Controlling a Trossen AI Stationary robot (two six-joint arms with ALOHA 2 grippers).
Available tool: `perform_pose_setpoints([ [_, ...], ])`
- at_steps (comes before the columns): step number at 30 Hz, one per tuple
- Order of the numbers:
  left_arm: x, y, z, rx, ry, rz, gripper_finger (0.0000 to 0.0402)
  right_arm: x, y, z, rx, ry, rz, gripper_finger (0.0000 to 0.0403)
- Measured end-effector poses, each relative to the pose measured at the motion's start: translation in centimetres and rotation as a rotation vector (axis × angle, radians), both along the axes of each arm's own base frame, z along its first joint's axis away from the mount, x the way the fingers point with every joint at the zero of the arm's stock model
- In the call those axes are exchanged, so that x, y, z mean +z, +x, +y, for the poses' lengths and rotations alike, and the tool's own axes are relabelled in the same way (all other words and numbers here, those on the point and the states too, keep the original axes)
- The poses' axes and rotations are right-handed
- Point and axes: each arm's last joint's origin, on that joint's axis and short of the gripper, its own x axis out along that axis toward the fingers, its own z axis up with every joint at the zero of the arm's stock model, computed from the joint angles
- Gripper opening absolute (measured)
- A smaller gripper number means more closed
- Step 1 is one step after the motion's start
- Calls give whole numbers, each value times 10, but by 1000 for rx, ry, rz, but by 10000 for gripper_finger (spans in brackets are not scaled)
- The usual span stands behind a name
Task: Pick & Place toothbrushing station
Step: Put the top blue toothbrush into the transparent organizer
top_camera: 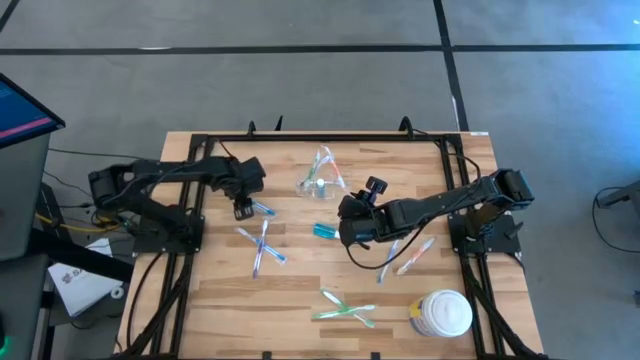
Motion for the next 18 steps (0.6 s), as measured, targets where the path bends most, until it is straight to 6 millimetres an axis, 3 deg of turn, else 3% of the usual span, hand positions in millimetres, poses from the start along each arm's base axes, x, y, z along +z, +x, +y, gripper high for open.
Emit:
perform_pose_setpoints([
  [6, 0, -1, 2, -106, 32, 140, 163, 0, 0, 0, 2, 2, -2, 92],
  [18, 1, 0, 3, -318, 53, 175, 163, 0, 0, 1, 15, 25, 6, 92],
])
